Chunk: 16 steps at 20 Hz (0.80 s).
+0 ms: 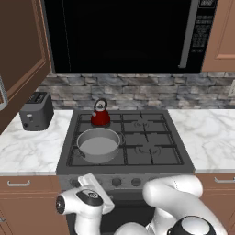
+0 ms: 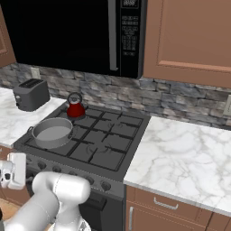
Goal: Pick the kettle from the cabinet and place it on a stove burner. Then pick the pot from the counter and place it on another stove burner. Finally, turn both burners on.
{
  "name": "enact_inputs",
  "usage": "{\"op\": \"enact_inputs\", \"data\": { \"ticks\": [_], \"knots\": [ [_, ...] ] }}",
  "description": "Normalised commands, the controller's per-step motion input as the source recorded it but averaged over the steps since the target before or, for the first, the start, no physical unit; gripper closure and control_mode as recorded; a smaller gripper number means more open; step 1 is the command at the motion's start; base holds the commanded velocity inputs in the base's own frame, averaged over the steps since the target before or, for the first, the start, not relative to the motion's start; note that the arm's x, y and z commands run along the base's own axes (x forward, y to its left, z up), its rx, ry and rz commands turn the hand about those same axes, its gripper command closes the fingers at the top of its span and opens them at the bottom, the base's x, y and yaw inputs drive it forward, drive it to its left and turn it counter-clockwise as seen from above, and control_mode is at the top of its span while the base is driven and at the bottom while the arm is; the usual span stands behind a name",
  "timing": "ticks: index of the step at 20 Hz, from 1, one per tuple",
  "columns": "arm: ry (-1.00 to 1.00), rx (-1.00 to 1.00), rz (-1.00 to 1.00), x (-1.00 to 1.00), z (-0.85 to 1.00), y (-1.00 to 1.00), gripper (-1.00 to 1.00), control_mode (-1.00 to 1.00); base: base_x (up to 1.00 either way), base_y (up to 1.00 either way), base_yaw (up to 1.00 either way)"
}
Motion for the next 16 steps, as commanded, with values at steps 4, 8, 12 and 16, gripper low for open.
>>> {"op": "enact_inputs", "data": {
  "ticks": [4, 8, 12, 16],
  "knots": [
    [-0.15, -0.15, 0.04, 0.00, -0.11, 0.21, -1.00, -1.00, 0.00, 0.00, 0.00],
    [-0.16, -0.15, 0.06, 0.00, -0.18, 0.13, -1.00, -1.00, 0.00, 0.00, 0.00],
    [-0.17, -0.13, 0.07, 0.06, -0.25, 0.07, -1.00, -1.00, 0.00, 0.00, 0.00],
    [-0.18, -0.12, 0.09, 0.11, -0.22, 0.04, -1.00, -1.00, 0.00, 0.00, 0.00]
  ]
}}
